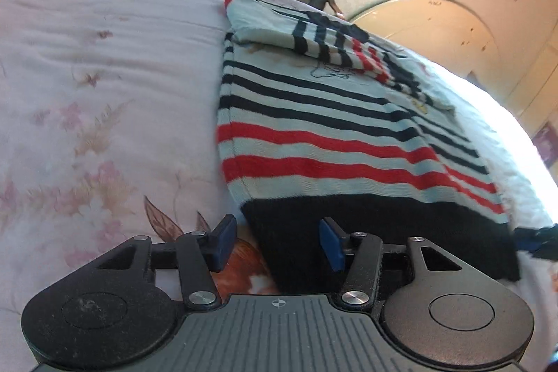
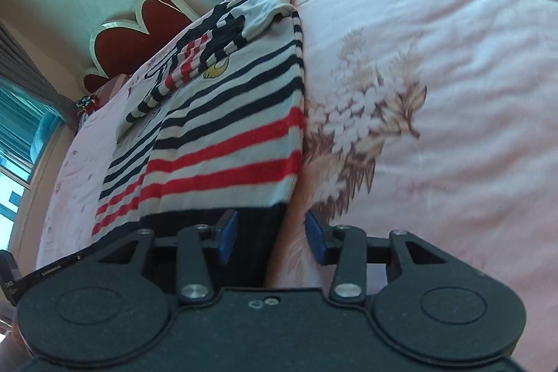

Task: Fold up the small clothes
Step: 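Grasp the black hem with both tools and lift it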

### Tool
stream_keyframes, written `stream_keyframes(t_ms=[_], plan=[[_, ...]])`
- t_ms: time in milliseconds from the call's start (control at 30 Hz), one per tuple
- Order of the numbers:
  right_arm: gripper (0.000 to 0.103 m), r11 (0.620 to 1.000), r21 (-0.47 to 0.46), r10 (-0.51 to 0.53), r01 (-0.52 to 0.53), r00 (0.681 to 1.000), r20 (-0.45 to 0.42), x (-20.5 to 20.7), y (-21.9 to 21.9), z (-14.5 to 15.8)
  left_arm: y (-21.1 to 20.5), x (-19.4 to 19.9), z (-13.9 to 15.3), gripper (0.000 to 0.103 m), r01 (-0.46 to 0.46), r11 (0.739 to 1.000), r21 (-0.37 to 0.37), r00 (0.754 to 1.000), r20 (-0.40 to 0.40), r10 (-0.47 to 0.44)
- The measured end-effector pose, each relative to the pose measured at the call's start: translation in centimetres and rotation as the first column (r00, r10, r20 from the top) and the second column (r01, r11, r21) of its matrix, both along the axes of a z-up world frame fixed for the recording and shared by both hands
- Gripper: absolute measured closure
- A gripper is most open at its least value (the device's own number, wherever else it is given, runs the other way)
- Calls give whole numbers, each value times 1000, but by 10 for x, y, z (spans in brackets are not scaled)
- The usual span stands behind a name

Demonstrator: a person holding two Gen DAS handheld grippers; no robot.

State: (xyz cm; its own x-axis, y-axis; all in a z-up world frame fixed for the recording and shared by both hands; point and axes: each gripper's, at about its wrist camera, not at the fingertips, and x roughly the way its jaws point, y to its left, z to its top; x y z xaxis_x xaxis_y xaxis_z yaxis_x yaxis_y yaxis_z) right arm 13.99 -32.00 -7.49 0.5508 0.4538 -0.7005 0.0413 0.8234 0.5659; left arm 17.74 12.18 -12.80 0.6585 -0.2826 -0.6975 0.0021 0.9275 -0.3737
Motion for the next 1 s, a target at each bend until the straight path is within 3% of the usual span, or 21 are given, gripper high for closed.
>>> stream_keyframes(t_ms=[100, 200, 233, 267, 300, 333, 367, 467, 533, 633, 667, 767, 867, 1000], plan=[[61, 997, 68, 26, -25, 999, -18, -14, 7, -4, 5, -1, -12, 50, 33, 987, -159, 999, -19, -36], [62, 995, 90, 34, -32, 999, -17, -19, 15, -8, 5, 4, -20, 51, 27, 965, -261, 999, -21, -34], [65, 995, 97, 27, -26, 1000, -15, -18, 16, -9, 4, 8, -23, 61, 25, 962, -271, 999, -22, -33], [70, 994, 109, 13, -11, 1000, -16, -15, 15, -10, 3, 10, -25, 74, 26, 964, -264, 999, -26, -34], [74, 993, 118, 0, 2, 1000, -17, -13, 14, -12, 1, 14, -26, 81, 28, 969, -246, 999, -28, -36], [87, 993, 115, -5, 7, 1000, -18, -10, 14, -13, 0, 16, -26, 91, 25, 973, -229, 999, -31, -33], [95, 995, 98, -5, 7, 1000, -19, -6, 15, -14, 0, 16, -25, 94, 21, 975, -221, 999, -33, -29], [97, 999, 41, 5, -6, 1000, 13, -3, 19, -8, 4, 3, -7, 96, 27, 977, -210, 998, 68, -13], [97, 1000, 8, 18, -19, 996, 82, -15, 20, 11, 16, -14, 7, 96, 22, 975, -222, 988, 153, 13], [97, 1000, 4, 7, -8, 983, 184, -32, 14, 31, 23, -15, -9, 96, -21, 993, -114, 999, 33, 25], [98, 1000, -12, 5, -3, 985, 172, -30, 13, 25, 24, -13, -18, 96, -28, 991, -128, 1000, 4, 29], [97, 999, -41, -9, 11, 999, 54, -18, 14, 0, 22, -8, -17, 96, -35, 986, -160, 999, 18, 39], [97, 1000, -9, -29, 30, 996, 89, -18, 18, 5, 21, -6, -15, 96, -37, 983, -179, 999, 27, 43], [97, 997, 15, -72, 71, 989, 127, -12, 14, 15, 36, -9, -9, 96, -85, 954, -287, 992, 61, 106]])
